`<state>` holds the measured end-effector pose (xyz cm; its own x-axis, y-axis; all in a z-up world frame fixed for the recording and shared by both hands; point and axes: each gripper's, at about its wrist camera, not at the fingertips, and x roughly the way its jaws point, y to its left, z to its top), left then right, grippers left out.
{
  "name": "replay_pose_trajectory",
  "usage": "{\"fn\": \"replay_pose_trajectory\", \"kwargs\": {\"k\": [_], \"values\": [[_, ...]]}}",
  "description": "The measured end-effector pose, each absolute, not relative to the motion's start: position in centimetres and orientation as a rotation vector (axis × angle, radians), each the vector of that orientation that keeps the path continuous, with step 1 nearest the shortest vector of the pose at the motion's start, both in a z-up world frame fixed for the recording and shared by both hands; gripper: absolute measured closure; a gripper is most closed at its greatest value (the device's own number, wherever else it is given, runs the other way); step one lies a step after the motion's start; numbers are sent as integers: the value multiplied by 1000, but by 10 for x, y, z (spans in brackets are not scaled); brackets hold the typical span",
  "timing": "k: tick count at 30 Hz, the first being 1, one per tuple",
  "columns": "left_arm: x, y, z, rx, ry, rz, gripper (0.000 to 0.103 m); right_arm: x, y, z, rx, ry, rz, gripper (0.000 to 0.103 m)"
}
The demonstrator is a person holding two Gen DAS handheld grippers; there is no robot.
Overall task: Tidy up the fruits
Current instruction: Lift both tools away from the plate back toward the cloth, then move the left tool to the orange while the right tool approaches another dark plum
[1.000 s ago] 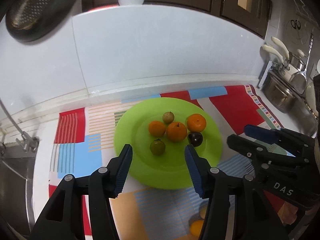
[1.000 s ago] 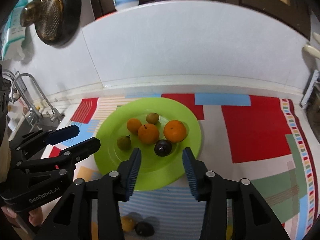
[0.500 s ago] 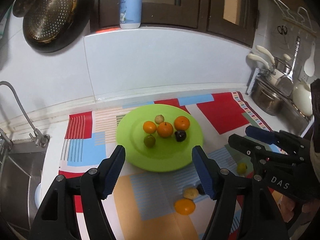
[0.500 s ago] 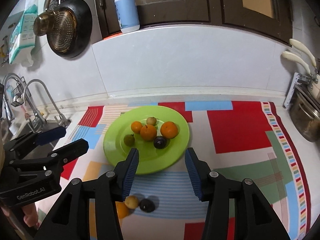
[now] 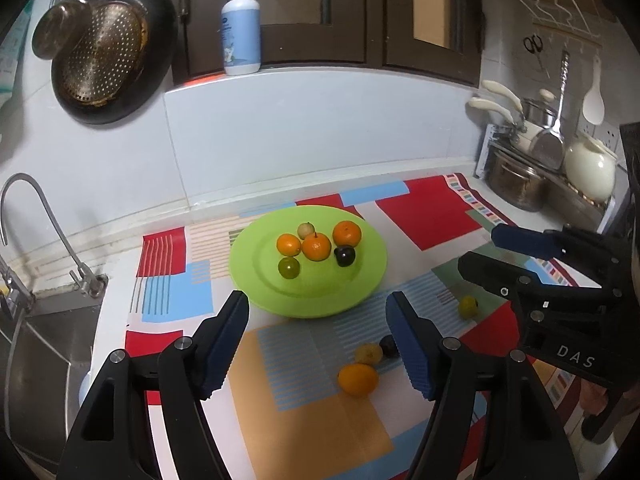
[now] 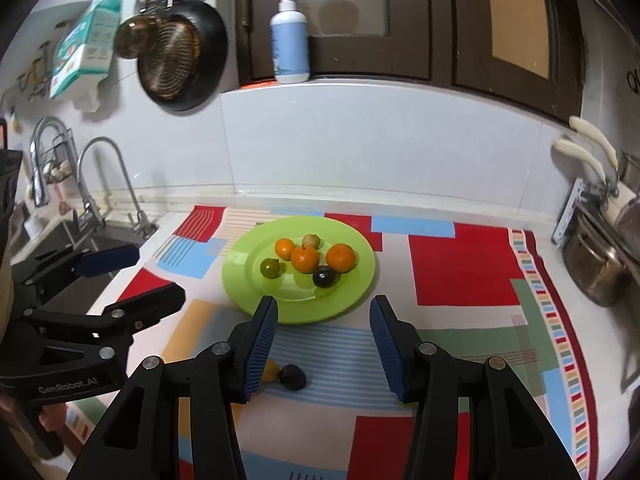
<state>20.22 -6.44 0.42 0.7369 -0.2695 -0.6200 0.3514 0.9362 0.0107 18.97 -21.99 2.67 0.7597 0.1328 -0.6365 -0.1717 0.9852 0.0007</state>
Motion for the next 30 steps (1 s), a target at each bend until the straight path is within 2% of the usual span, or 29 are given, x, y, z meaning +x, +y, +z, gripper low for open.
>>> {"fn": "replay_pose_trajectory", "kwargs": {"k": [13, 30], "values": [[183, -70, -24, 193, 646, -405, 33, 172, -209, 4, -182, 715, 246, 54], [192, -86, -76, 292, 755, -498, 34, 182, -192, -45, -370, 812, 388, 54]]}}
